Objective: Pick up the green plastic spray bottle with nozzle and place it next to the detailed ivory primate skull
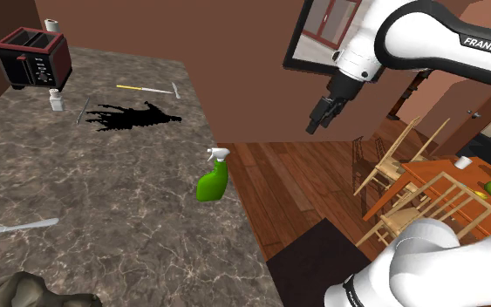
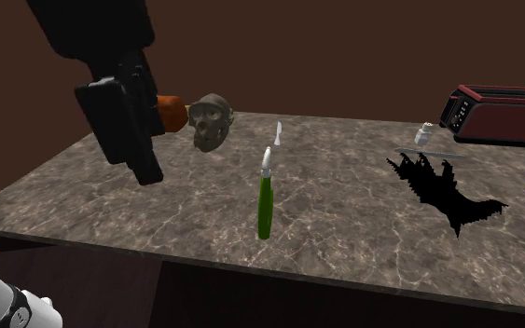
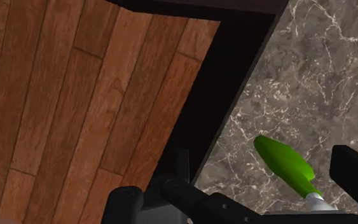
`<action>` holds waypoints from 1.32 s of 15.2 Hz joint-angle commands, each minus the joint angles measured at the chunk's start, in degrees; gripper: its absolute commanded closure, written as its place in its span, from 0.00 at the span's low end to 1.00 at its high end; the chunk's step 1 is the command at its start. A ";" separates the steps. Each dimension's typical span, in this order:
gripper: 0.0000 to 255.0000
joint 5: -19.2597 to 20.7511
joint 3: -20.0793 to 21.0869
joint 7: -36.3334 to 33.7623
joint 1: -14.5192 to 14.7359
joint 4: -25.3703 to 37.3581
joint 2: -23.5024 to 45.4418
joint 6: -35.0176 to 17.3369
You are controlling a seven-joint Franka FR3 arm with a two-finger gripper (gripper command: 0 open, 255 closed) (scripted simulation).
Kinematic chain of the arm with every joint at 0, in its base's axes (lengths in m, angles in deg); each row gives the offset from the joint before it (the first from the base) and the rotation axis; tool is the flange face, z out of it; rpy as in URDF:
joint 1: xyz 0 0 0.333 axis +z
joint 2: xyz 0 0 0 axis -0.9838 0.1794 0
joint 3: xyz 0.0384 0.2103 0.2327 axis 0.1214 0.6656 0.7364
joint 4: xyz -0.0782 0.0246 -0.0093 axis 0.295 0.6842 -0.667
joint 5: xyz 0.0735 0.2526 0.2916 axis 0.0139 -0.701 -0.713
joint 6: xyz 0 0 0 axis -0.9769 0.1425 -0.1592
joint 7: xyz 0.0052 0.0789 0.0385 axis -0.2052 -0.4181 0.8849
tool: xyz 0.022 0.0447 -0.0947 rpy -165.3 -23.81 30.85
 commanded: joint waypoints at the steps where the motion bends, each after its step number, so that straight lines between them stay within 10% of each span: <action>1: 0.00 -0.33 -0.65 4.28 1.87 1.06 3.83 -2.66; 20: 0.00 -6.59 0.84 41.18 14.58 14.64 35.52 -17.90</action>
